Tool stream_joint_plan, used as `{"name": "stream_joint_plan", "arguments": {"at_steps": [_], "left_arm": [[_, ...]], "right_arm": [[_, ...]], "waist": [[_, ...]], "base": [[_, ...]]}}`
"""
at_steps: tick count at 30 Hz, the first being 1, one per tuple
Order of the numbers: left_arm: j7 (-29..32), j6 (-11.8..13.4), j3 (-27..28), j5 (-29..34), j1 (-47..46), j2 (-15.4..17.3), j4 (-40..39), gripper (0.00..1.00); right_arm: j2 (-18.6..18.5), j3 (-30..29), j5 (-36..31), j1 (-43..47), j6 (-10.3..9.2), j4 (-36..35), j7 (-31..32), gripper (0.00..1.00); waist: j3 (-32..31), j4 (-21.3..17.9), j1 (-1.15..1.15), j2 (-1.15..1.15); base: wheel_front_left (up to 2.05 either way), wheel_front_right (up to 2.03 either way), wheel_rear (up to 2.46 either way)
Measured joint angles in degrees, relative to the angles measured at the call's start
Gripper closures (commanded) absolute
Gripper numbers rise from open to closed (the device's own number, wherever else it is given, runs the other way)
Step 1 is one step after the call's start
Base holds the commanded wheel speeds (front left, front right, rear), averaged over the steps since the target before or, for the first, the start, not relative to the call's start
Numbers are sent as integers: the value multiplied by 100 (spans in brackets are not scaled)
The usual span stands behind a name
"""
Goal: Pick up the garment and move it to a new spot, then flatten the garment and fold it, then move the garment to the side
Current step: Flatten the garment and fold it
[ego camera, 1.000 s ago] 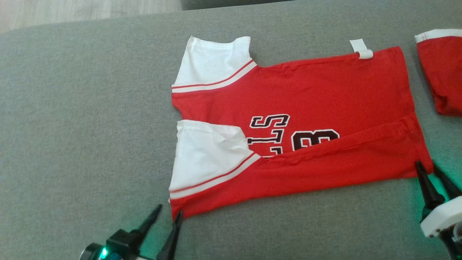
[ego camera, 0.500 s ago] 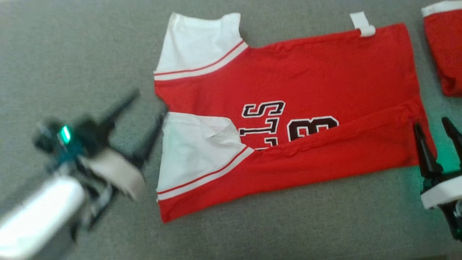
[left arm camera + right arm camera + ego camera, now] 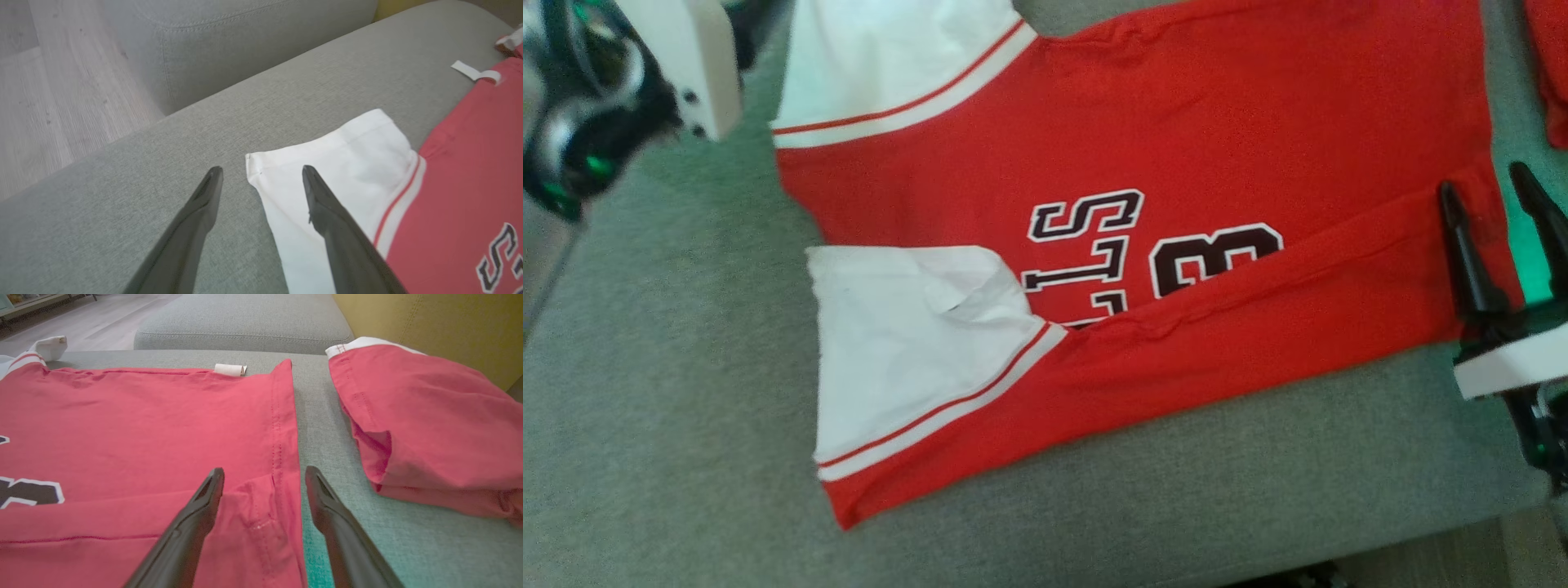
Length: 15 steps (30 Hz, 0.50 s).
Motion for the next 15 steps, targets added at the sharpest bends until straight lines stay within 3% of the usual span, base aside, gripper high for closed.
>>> {"name": "stream_joint_plan", "arguments": {"at_steps": [9, 15], "left_arm": [[475, -5, 35, -157, -394, -75, 790, 0], [528, -154, -27, -105, -494, -56, 942, 0]], "right_arm": [[97, 103, -35, -244, 0, 14, -14, 0], [125, 162, 2, -266, 0, 118, -82, 0]], "waist": [[347, -331, -1, 0], [464, -467, -2, 0]], "base": [[0, 0, 0], [0, 0, 0]]}}
